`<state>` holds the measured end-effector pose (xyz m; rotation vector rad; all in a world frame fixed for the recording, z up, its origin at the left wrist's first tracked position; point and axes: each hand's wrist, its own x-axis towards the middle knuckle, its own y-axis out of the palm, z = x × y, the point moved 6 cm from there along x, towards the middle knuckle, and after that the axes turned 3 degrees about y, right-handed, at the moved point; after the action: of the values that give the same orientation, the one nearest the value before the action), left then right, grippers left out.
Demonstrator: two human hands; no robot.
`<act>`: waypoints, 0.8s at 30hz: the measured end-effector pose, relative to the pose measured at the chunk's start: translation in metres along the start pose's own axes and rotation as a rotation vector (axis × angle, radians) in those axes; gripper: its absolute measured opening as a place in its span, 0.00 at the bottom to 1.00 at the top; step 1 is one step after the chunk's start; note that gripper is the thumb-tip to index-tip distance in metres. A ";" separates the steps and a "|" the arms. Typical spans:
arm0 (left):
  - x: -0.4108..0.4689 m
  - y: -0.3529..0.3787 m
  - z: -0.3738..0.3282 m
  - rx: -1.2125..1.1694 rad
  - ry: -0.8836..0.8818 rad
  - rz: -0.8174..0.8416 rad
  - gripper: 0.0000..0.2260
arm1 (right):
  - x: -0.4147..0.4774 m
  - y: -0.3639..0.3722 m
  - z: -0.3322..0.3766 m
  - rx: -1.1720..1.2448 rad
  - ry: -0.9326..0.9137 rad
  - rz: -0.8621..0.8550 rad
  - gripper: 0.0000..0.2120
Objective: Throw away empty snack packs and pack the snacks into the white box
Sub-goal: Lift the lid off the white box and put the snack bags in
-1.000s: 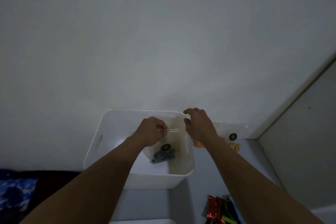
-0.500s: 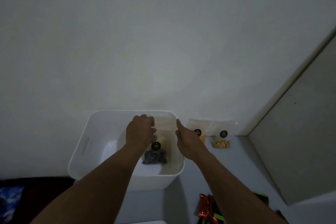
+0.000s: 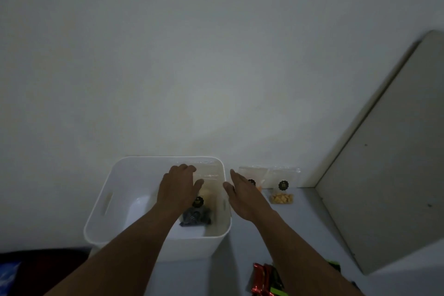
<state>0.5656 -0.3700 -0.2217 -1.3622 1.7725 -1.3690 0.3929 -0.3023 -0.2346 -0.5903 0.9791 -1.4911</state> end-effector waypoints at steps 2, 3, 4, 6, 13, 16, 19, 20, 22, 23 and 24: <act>-0.003 -0.004 -0.019 -0.026 0.032 -0.014 0.22 | -0.003 -0.014 -0.013 0.007 0.024 -0.012 0.29; -0.005 -0.005 -0.032 -0.034 0.053 -0.025 0.22 | -0.005 -0.022 -0.020 0.013 0.036 -0.027 0.28; -0.006 -0.005 -0.046 -0.039 0.072 -0.035 0.22 | -0.008 -0.030 -0.029 0.009 0.043 -0.047 0.28; -0.007 -0.003 -0.077 -0.028 0.114 -0.061 0.22 | -0.013 -0.047 -0.048 -0.015 0.052 -0.074 0.28; -0.004 0.041 -0.165 -0.057 0.164 -0.057 0.18 | -0.015 -0.080 -0.133 0.000 0.097 -0.140 0.30; -0.002 0.073 -0.179 -0.100 0.106 -0.058 0.15 | -0.007 -0.086 -0.169 0.018 0.122 -0.149 0.27; 0.005 0.105 -0.177 -0.205 -0.032 -0.074 0.13 | 0.008 -0.088 -0.205 0.055 0.137 -0.190 0.24; 0.008 0.115 -0.173 -0.241 -0.103 -0.081 0.13 | 0.013 -0.087 -0.216 0.061 0.149 -0.202 0.25; 0.016 0.133 -0.163 -0.287 -0.233 -0.114 0.14 | 0.023 -0.085 -0.233 0.065 0.182 -0.230 0.27; 0.020 0.140 -0.157 -0.304 -0.289 -0.137 0.15 | 0.028 -0.084 -0.240 0.080 0.199 -0.249 0.27; 0.024 0.148 -0.152 -0.325 -0.347 -0.162 0.16 | 0.033 -0.082 -0.246 0.108 0.213 -0.267 0.28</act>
<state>0.3694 -0.3332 -0.2989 -1.8246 1.7231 -0.8716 0.1402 -0.2796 -0.2990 -0.5054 1.0025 -1.8625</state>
